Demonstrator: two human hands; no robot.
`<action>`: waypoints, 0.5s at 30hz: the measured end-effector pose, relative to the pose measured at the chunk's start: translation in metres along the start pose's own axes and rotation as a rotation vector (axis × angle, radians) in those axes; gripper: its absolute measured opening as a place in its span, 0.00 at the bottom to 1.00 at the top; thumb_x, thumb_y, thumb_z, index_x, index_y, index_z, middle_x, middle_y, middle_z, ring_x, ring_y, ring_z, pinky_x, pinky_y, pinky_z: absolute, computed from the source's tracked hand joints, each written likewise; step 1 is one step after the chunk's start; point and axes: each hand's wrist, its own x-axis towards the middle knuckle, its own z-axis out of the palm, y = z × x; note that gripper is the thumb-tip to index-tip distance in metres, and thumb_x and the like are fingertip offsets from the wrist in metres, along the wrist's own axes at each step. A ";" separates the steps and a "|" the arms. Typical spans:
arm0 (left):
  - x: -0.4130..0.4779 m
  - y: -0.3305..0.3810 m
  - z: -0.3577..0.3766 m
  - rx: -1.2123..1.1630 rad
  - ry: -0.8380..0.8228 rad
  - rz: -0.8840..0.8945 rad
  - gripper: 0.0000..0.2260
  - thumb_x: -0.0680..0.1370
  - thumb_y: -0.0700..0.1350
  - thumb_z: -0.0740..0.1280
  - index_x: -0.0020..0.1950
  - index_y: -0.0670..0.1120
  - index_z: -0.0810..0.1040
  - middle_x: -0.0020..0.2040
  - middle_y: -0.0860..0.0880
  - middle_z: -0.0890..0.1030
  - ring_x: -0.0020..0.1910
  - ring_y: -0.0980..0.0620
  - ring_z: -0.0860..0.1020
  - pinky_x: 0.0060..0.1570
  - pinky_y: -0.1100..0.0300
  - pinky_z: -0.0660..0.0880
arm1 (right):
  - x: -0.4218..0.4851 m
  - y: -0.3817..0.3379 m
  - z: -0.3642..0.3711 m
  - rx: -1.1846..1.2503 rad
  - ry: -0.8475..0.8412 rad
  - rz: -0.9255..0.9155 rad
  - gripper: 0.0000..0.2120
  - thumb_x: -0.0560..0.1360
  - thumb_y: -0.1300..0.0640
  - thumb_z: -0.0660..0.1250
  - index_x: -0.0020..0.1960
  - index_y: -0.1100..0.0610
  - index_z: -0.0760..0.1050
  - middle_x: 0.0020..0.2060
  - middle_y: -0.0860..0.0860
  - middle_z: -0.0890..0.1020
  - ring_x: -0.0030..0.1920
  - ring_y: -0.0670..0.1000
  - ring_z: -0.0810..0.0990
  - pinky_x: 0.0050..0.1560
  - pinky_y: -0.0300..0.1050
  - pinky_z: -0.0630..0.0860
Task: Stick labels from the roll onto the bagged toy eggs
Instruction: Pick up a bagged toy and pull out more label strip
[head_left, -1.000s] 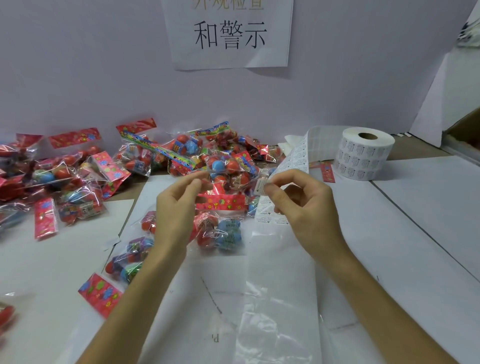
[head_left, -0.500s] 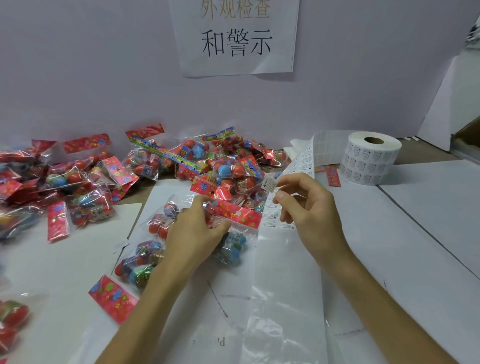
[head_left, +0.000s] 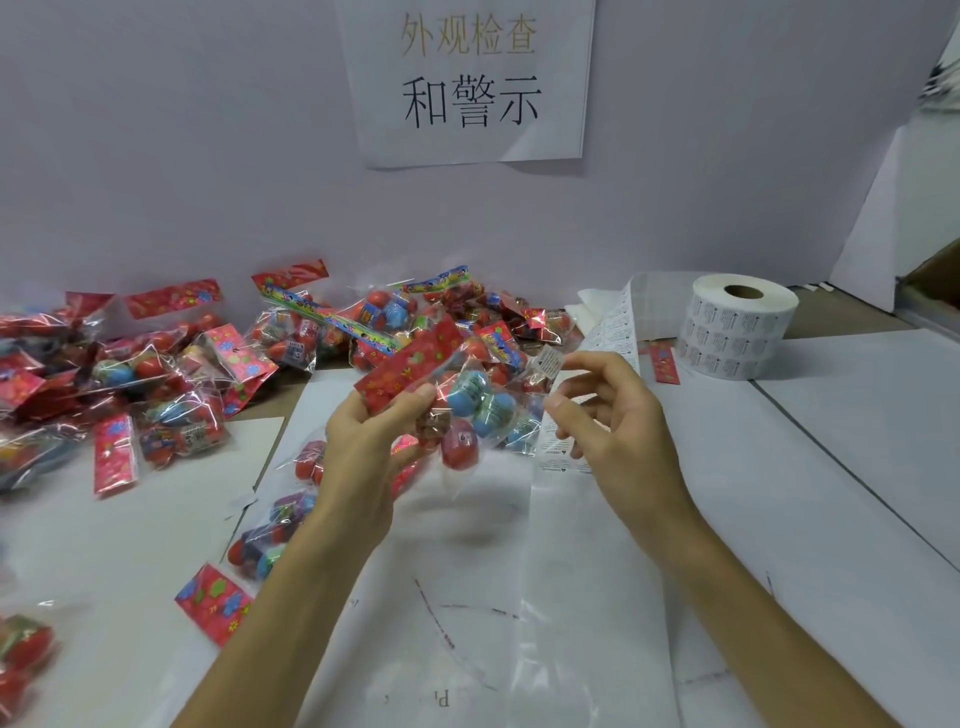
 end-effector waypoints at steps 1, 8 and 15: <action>-0.001 0.001 0.001 -0.033 -0.023 -0.012 0.19 0.71 0.47 0.76 0.61 0.46 0.81 0.50 0.47 0.87 0.49 0.46 0.85 0.46 0.52 0.81 | 0.000 0.000 0.001 -0.010 -0.019 0.036 0.15 0.76 0.57 0.74 0.60 0.48 0.74 0.46 0.46 0.82 0.43 0.48 0.81 0.43 0.45 0.78; -0.011 0.001 0.014 -0.158 -0.191 0.058 0.24 0.73 0.44 0.76 0.68 0.41 0.78 0.59 0.43 0.85 0.56 0.47 0.85 0.51 0.55 0.82 | -0.004 -0.001 0.009 0.230 -0.094 0.239 0.22 0.76 0.58 0.74 0.67 0.50 0.70 0.50 0.55 0.83 0.43 0.50 0.86 0.40 0.43 0.80; -0.023 -0.014 0.030 -0.149 -0.382 -0.132 0.22 0.74 0.48 0.74 0.68 0.45 0.81 0.65 0.42 0.82 0.63 0.46 0.80 0.58 0.54 0.78 | -0.002 -0.006 0.005 0.335 -0.064 0.204 0.20 0.75 0.62 0.74 0.64 0.52 0.73 0.48 0.56 0.84 0.41 0.53 0.86 0.41 0.45 0.81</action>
